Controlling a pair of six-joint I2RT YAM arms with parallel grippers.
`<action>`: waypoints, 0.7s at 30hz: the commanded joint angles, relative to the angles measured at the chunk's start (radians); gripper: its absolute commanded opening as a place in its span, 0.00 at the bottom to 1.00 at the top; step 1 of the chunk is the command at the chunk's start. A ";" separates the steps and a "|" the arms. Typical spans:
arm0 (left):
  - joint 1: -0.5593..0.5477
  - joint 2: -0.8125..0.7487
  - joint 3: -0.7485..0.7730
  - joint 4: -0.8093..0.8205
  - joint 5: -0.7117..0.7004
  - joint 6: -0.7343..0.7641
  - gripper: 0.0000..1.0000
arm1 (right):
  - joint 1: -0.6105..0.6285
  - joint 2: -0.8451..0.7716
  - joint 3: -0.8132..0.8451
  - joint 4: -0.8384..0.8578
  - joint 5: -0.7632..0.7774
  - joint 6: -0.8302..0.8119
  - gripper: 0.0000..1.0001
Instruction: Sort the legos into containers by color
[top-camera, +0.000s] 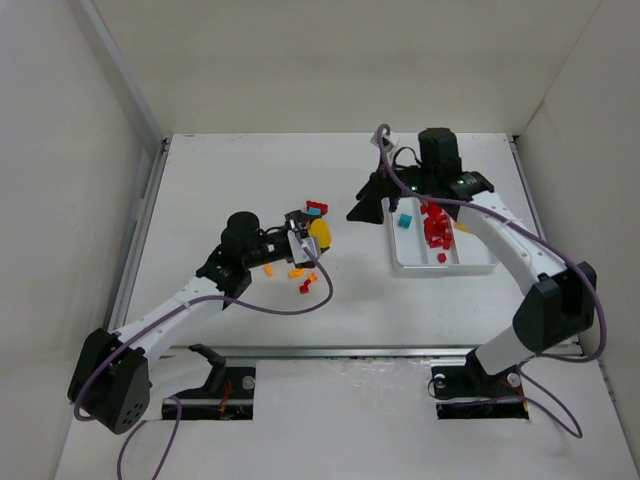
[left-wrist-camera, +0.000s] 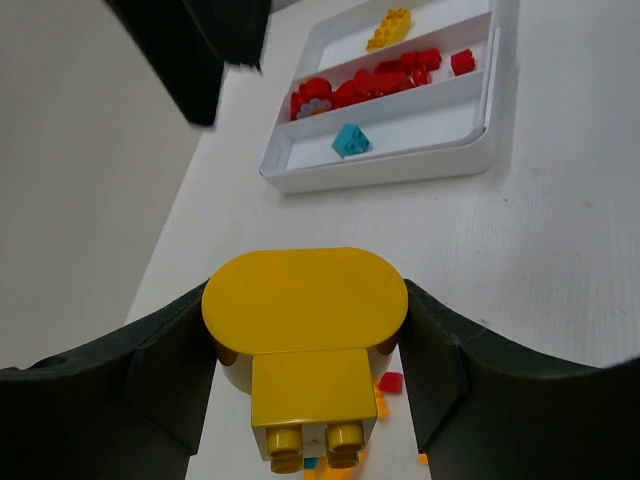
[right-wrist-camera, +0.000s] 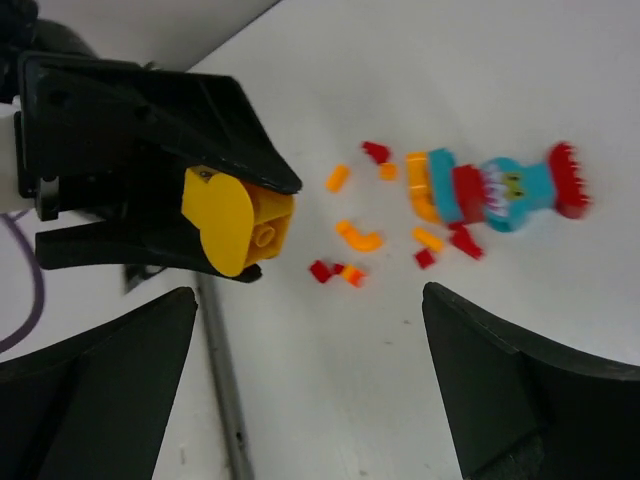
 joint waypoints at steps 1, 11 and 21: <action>0.002 -0.038 0.048 0.087 0.138 0.112 0.00 | 0.052 0.074 -0.002 0.131 -0.315 0.070 1.00; -0.029 -0.068 0.059 0.096 0.202 0.112 0.00 | 0.176 0.178 0.056 0.199 -0.386 0.122 1.00; -0.038 -0.104 0.059 0.096 0.134 0.061 0.39 | 0.205 0.222 0.076 0.209 -0.404 0.140 0.21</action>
